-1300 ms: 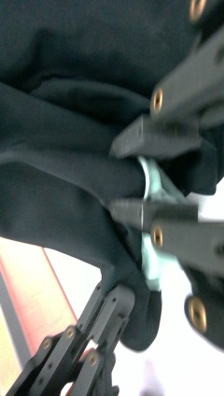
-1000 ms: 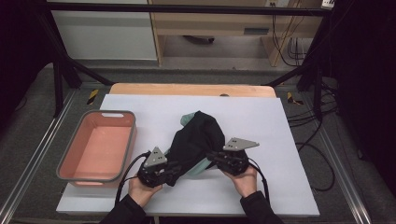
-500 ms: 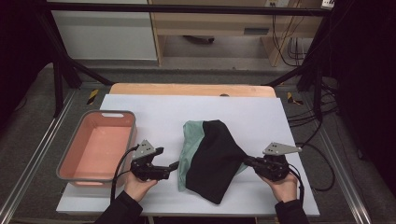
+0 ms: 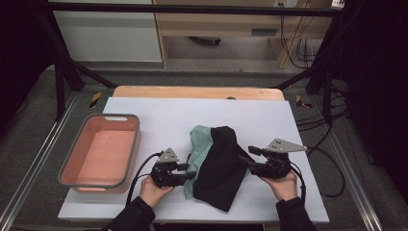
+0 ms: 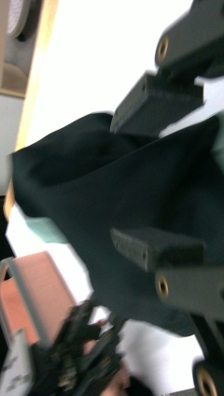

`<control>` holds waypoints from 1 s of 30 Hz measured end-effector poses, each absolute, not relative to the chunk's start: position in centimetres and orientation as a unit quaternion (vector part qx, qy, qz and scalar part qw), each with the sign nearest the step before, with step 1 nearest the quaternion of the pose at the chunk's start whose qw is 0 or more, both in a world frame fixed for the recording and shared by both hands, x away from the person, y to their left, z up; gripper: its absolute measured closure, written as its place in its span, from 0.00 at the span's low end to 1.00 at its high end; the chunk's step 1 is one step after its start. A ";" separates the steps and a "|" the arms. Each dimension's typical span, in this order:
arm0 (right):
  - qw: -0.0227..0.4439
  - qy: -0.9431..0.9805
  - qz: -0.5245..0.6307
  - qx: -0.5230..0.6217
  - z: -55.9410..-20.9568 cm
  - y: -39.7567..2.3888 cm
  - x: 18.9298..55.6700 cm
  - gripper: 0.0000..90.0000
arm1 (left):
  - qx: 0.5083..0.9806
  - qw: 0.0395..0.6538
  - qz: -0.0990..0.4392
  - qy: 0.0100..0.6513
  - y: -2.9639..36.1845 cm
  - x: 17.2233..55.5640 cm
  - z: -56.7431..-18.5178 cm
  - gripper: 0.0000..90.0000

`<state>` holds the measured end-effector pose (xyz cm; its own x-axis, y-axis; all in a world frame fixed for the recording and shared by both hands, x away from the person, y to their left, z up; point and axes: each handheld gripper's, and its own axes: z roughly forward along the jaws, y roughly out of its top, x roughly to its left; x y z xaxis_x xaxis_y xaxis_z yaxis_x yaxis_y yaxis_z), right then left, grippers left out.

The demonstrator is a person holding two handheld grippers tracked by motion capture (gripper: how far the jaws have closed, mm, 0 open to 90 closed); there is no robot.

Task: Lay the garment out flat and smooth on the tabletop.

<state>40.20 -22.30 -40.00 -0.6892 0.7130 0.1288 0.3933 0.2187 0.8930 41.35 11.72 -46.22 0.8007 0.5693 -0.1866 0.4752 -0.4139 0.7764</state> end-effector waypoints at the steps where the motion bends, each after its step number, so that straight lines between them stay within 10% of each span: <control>1: 0.157 0.765 0.510 0.362 -40.0 -22.3 40.2 0.40 | 0.842 0.440 0.061 0.307 11.7 41.2 -46.3 0.70; 6: 0.165 0.769 0.508 0.352 -39.6 -19.0 41.3 0.33 | 0.842 0.440 0.066 0.306 11.8 40.9 -46.1 0.89; 11: 0.179 0.783 0.492 0.336 -39.7 -17.9 41.5 0.85 | 0.841 0.447 0.072 0.297 11.9 40.4 -45.5 0.90; 13: 0.180 0.783 0.491 0.337 -39.5 -18.3 41.4 0.91 | 0.838 0.454 0.075 0.292 11.9 40.2 -45.2 0.90; 24: 0.169 0.780 0.467 0.382 -41.0 -25.2 39.9 0.91 | 0.810 0.482 0.099 0.318 12.8 41.3 -44.7 0.35; 30: 0.167 0.786 0.429 0.413 -43.3 -27.0 40.1 0.90 | 0.817 0.456 0.090 0.342 12.4 43.3 -45.8 0.29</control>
